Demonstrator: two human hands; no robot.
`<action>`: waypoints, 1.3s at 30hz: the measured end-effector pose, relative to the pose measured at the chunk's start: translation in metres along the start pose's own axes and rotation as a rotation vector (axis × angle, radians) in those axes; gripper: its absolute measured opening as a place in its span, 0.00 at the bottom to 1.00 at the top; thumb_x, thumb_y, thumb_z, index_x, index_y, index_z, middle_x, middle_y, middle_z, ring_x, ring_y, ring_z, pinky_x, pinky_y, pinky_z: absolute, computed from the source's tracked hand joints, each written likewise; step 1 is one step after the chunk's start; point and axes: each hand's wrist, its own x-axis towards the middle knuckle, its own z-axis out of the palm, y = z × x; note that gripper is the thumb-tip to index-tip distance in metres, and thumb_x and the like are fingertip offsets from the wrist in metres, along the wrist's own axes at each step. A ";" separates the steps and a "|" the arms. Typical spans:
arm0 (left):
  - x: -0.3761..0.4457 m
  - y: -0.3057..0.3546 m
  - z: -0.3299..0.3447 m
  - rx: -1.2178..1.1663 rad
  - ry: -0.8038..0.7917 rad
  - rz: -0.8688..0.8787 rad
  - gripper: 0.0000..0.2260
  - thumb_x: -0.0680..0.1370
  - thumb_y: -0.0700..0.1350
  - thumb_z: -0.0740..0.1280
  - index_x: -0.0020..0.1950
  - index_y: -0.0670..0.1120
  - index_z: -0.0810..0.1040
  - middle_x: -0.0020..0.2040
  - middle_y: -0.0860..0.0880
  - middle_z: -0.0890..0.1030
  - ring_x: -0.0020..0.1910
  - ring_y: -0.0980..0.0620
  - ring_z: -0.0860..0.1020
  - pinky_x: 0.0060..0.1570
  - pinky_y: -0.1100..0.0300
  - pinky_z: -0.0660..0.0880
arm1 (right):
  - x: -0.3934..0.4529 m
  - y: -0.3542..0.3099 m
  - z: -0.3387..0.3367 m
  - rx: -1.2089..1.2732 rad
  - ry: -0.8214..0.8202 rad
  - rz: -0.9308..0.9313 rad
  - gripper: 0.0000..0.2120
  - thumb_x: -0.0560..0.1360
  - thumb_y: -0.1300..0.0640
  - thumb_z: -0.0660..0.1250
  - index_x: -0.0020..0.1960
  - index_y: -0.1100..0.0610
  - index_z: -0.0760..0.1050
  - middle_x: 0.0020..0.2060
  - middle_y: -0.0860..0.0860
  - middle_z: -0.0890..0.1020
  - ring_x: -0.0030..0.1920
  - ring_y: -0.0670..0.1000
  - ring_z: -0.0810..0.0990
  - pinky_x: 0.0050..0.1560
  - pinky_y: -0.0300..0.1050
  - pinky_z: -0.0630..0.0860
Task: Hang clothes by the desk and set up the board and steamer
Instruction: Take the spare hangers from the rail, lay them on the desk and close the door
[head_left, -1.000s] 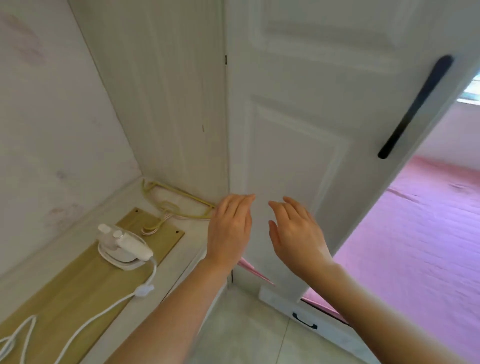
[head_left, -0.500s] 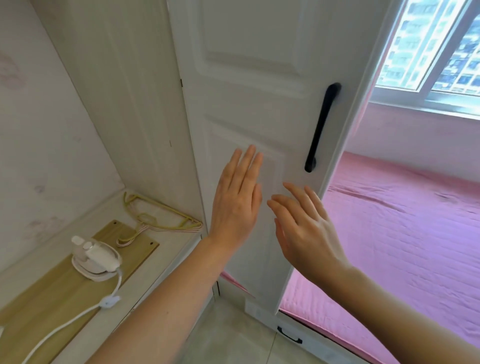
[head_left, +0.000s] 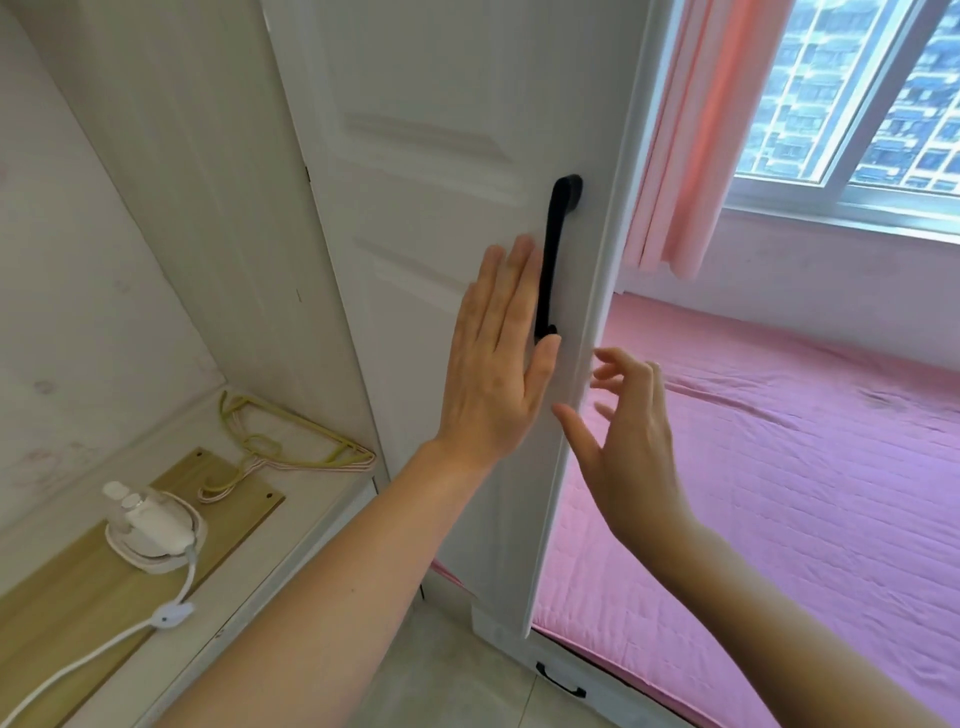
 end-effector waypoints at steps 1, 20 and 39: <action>0.001 0.000 0.003 -0.001 0.003 -0.011 0.25 0.82 0.46 0.53 0.76 0.37 0.54 0.77 0.39 0.58 0.77 0.43 0.52 0.73 0.41 0.56 | 0.003 0.000 0.001 0.049 0.005 0.034 0.27 0.73 0.60 0.71 0.67 0.57 0.63 0.54 0.48 0.68 0.52 0.41 0.71 0.51 0.33 0.73; 0.026 -0.010 0.076 0.067 0.153 -0.056 0.23 0.83 0.49 0.51 0.75 0.40 0.54 0.75 0.38 0.61 0.76 0.45 0.51 0.71 0.38 0.59 | 0.062 0.063 0.002 0.165 -0.069 0.066 0.18 0.78 0.56 0.67 0.66 0.55 0.67 0.45 0.53 0.82 0.44 0.50 0.82 0.46 0.49 0.81; 0.080 -0.089 0.182 0.459 0.196 0.058 0.26 0.82 0.58 0.48 0.78 0.55 0.44 0.79 0.55 0.41 0.78 0.49 0.44 0.74 0.46 0.48 | 0.166 0.151 0.031 0.389 -0.097 0.188 0.18 0.78 0.58 0.65 0.67 0.50 0.69 0.47 0.46 0.83 0.45 0.45 0.83 0.46 0.42 0.81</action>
